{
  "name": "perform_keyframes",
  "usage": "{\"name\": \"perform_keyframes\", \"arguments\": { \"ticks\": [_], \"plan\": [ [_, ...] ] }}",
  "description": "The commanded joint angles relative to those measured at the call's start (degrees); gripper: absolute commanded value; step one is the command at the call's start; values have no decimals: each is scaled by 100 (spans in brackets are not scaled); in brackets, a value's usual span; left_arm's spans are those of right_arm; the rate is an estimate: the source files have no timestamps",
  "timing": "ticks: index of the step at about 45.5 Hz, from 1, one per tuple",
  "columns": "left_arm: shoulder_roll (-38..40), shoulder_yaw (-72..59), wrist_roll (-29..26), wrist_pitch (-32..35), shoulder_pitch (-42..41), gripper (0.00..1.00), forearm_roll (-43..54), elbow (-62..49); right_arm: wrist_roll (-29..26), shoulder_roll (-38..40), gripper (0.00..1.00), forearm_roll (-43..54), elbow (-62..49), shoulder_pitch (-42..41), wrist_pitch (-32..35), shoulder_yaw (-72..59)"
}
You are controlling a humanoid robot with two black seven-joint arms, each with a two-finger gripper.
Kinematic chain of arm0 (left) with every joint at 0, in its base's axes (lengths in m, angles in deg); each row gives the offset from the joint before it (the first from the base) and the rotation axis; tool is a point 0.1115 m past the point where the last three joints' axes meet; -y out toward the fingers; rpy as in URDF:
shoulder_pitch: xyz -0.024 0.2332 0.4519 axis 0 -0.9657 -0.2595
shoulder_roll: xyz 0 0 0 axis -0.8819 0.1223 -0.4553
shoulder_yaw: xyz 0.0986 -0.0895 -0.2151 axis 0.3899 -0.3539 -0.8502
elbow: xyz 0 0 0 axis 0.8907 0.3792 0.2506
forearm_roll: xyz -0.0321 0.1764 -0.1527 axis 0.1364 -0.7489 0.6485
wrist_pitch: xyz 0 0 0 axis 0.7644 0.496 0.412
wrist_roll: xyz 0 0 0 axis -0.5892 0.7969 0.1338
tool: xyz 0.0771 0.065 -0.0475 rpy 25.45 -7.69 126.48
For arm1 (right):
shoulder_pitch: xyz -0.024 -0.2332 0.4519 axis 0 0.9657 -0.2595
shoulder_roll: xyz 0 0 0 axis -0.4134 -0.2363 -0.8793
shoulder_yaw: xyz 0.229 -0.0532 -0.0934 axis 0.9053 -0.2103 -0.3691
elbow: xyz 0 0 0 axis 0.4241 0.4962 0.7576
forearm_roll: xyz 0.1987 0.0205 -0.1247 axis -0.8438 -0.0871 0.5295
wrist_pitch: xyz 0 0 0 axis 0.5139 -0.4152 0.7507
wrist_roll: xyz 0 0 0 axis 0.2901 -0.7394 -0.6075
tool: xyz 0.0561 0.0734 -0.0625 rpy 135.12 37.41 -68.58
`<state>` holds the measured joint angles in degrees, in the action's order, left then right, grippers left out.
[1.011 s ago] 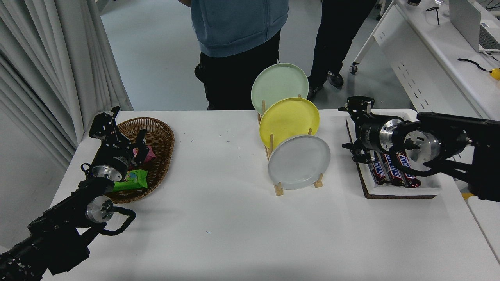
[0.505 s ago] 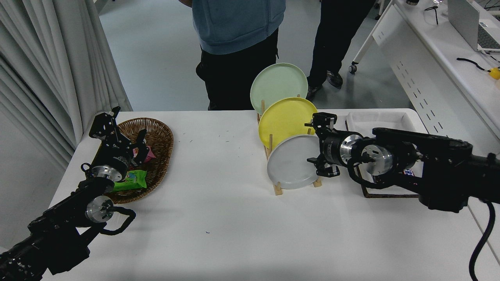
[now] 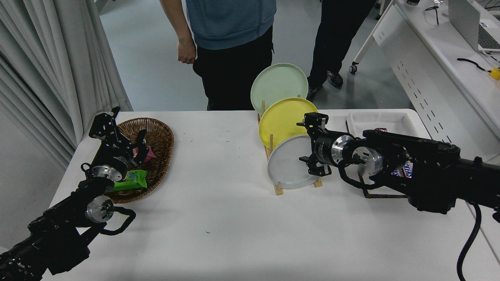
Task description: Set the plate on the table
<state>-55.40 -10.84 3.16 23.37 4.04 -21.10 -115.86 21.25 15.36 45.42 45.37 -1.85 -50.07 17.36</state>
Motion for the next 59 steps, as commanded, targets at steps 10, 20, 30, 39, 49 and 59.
{"name": "perform_keyframes", "arguments": {
  "ticks": [10, 20, 30, 39, 49, 59],
  "plan": [
    [0, 0, 0, -1, 0, 100, 0, -3, -1, 19, 99, 460, -63, 134, -11, 188],
    [0, 0, 0, -1, 0, 100, 0, 5, -1, -7, 98, 354, -72, 222, -134, 276],
    [0, 0, 0, 7, 0, 100, 0, 5, -10, 10, 83, 319, -81, 257, -178, 276],
    [0, 0, 0, -1, 0, 100, 0, -3, -10, 19, 76, 74, -72, 257, -169, 337],
    [0, 0, 0, 7, 0, 100, 0, -3, -18, 19, 72, -305, -72, 266, -196, 364],
    [0, 0, 0, -1, 0, 100, 0, -3, -36, 19, 50, -410, -72, 257, -354, 364]
  ]
}}
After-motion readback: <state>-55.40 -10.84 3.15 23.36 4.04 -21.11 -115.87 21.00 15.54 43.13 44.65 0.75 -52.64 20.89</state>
